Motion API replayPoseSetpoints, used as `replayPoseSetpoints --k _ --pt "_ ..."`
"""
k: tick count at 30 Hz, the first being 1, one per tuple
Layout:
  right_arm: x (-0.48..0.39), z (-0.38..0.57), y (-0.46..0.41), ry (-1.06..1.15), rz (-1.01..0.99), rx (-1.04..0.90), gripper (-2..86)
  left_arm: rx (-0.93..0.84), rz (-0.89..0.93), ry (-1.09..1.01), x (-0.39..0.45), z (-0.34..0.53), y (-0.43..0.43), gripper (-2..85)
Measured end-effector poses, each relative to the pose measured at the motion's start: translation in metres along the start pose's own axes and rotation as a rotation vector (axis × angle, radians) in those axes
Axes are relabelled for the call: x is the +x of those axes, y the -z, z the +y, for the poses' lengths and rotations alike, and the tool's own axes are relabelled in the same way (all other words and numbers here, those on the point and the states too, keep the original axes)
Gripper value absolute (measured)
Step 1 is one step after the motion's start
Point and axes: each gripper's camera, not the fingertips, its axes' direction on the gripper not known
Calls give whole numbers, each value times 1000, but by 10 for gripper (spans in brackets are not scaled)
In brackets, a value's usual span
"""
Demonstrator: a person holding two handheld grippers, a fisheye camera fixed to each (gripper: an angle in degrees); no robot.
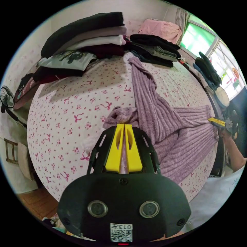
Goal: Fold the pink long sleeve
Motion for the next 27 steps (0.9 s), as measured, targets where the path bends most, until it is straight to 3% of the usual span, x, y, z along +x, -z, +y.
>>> replayPoseSetpoints --k 3,7,10,12,18,22,27 --pt "8 -1 7 -20 -28 -6 -2 -7 -45 25 -6 7 9 -3" --pt "-9 -17 26 26 8 99 -2 113 -59 -23 9 8 29 -3" --pt "-30 -37 24 100 -42 130 -2 50 -29 -85 25 2 14 -3" --pt "-40 -46 15 127 -41 107 -2 -25 -51 -103 29 3 -1 -3" --pt "-21 -48 1 91 -67 -63 -1 -13 33 -102 9 19 -3 -3" --pt "18 -28 17 -23 21 -47 0 2 79 -91 3 24 -4 -4" --pt "78 6 44 -399 99 0 5 30 73 -69 5 33 -3 -3"
